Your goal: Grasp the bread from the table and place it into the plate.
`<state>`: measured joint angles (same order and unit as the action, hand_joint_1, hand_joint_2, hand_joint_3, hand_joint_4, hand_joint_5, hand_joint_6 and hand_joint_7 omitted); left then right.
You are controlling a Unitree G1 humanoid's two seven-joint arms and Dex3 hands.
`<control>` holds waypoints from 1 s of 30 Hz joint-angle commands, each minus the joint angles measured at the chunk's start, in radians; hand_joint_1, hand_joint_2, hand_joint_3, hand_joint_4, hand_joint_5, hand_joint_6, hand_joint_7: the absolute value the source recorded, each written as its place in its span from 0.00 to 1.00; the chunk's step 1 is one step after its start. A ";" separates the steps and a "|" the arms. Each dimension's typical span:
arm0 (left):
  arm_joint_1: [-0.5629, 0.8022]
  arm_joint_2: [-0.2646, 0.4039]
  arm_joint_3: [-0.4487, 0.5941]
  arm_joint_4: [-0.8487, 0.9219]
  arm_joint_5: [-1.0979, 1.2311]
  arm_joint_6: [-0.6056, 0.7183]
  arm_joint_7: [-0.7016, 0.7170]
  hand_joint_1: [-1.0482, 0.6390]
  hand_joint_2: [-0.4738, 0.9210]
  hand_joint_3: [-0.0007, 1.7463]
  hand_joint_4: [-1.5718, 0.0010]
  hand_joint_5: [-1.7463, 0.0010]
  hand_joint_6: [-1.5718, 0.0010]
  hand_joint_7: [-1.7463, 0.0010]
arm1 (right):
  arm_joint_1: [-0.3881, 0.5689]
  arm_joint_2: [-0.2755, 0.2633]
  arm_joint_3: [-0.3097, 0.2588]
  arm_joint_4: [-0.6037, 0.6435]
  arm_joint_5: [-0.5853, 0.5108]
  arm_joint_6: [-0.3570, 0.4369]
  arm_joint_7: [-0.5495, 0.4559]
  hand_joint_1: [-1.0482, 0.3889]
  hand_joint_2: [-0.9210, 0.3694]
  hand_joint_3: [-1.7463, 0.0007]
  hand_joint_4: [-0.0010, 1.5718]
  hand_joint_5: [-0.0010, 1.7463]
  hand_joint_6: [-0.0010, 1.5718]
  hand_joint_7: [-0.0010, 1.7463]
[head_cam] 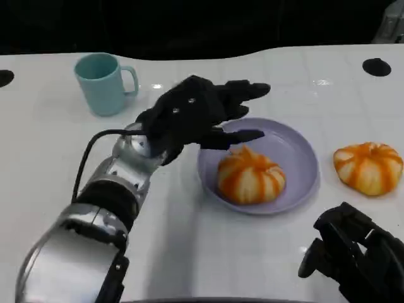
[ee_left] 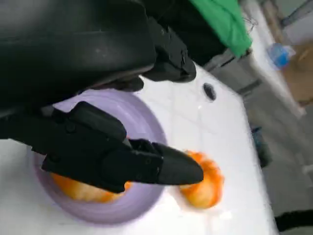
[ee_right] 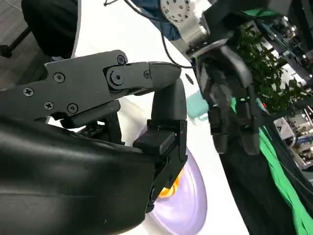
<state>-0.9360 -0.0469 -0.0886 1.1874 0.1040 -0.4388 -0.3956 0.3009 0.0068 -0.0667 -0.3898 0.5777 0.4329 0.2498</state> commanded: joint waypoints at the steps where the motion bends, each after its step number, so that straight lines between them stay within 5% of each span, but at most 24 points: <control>1: 0.083 -0.039 0.145 -0.090 -0.209 0.051 -0.114 0.24 1.00 0.20 0.75 0.30 0.62 0.75 | 0.001 -0.011 -0.007 -0.005 0.003 0.001 -0.006 0.37 0.00 0.87 0.38 0.97 0.35 0.80; 3: 0.119 -0.047 0.170 -0.145 -0.261 0.106 -0.145 0.25 1.00 0.20 0.74 0.25 0.64 0.67 | 0.000 -0.011 -0.007 -0.004 0.003 0.001 -0.006 0.37 0.00 0.87 0.38 0.97 0.36 0.80; 6: 0.213 -0.060 0.210 -0.299 -0.363 0.256 -0.180 0.25 1.00 0.21 0.73 0.14 0.70 0.38 | -0.002 -0.009 -0.008 -0.003 0.009 0.004 -0.006 0.36 0.00 0.88 0.38 0.97 0.36 0.80; 9: 0.313 -0.066 0.218 -0.479 -0.428 0.382 -0.176 0.26 1.00 0.23 0.69 0.08 0.70 0.24 | -0.004 -0.009 -0.007 -0.004 0.007 0.008 -0.011 0.36 0.00 0.88 0.38 0.97 0.36 0.80; 16: 0.445 -0.061 0.212 -0.707 -0.490 0.531 -0.151 0.26 1.00 0.29 0.68 0.00 0.73 0.11 | -0.007 -0.007 -0.011 -0.007 0.017 0.020 -0.018 0.36 0.00 0.88 0.38 0.96 0.36 0.80; 22: 0.623 -0.070 0.256 -0.988 -0.646 0.769 -0.077 0.27 1.00 0.28 0.57 0.00 0.68 0.10 | -0.008 -0.007 -0.008 -0.016 0.014 0.024 -0.025 0.36 0.00 0.88 0.38 0.96 0.36 0.80; 30: 0.795 -0.055 0.277 -1.230 -0.751 0.960 0.031 0.29 1.00 0.27 0.56 0.00 0.67 0.08 | -0.010 -0.011 -0.006 -0.019 0.011 0.023 -0.030 0.37 0.00 0.86 0.38 0.97 0.35 0.80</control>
<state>-0.1955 -0.1138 0.1720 0.0271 -0.6113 0.4670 -0.4137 0.2916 0.0067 -0.0658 -0.3983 0.5840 0.4555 0.2229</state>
